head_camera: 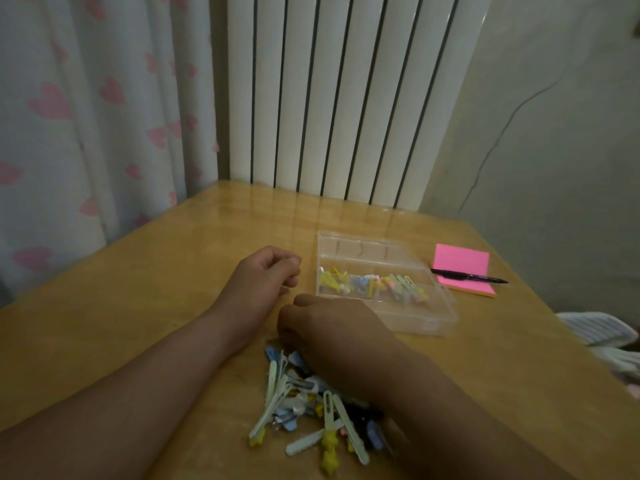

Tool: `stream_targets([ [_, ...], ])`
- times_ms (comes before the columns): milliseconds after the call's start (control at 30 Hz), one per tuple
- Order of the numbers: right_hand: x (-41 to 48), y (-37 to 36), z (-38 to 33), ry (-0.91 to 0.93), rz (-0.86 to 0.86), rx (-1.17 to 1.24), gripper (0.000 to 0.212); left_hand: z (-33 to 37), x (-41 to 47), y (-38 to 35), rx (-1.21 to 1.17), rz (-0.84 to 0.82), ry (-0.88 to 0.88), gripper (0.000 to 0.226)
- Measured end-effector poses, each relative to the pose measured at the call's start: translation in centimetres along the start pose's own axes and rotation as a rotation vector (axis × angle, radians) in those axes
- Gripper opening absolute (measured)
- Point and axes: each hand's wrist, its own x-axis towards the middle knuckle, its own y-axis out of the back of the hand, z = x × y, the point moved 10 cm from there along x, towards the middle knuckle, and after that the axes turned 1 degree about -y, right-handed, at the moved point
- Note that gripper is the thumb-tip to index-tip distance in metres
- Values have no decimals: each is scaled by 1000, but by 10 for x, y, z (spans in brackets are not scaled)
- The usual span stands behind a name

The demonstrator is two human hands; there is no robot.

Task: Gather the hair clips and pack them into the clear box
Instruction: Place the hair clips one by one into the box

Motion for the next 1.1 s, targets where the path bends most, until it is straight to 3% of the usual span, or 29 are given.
stream_targets([
  [200,-5,24,17,-141,150,44,12,-2,1,3,-42,20,11,15],
  [367,-35,58,88,-497,410,546,8,-2,1,3,-27,11,19,16],
  [467,-49,68,134,-619,532,593,4,-1,0,1,-2,-1,2,15],
  [633,-41,51,190,-771,351,492,25,0,0,-1,65,-17,-30,12],
  [767,-25,42,212,-800,213,375,15,0,0,0,87,-14,-35,12],
  [933,-12,16,215,-791,-45,255,20,0,0,-1,89,-12,-39,12],
  [1100,-15,19,210,-779,-56,176,4,1,0,-1,103,-20,-42,12],
])
